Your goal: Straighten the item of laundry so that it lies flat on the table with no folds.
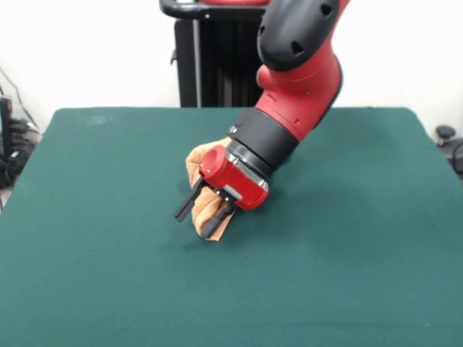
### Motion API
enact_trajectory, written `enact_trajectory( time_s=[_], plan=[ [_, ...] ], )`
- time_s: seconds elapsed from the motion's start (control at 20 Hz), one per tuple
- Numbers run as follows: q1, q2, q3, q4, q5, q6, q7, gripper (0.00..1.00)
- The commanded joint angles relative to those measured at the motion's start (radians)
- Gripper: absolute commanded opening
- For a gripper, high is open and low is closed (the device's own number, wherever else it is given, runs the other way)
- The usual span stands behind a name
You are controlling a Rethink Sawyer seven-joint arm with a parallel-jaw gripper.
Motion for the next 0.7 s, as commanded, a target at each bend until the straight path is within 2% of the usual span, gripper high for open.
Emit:
enact_trajectory(
  time_s=[0.05, 0.45, 0.7],
  plan=[
    [0.005, 0.049, 0.218, -0.055, 0.010, 0.020, 0.036, 1.00],
    [0.007, 0.049, 0.239, -0.092, 0.003, 0.076, 0.004, 1.00],
    [-0.008, 0.001, 0.301, -0.068, -0.040, 0.134, -0.061, 1.00]
  ],
)
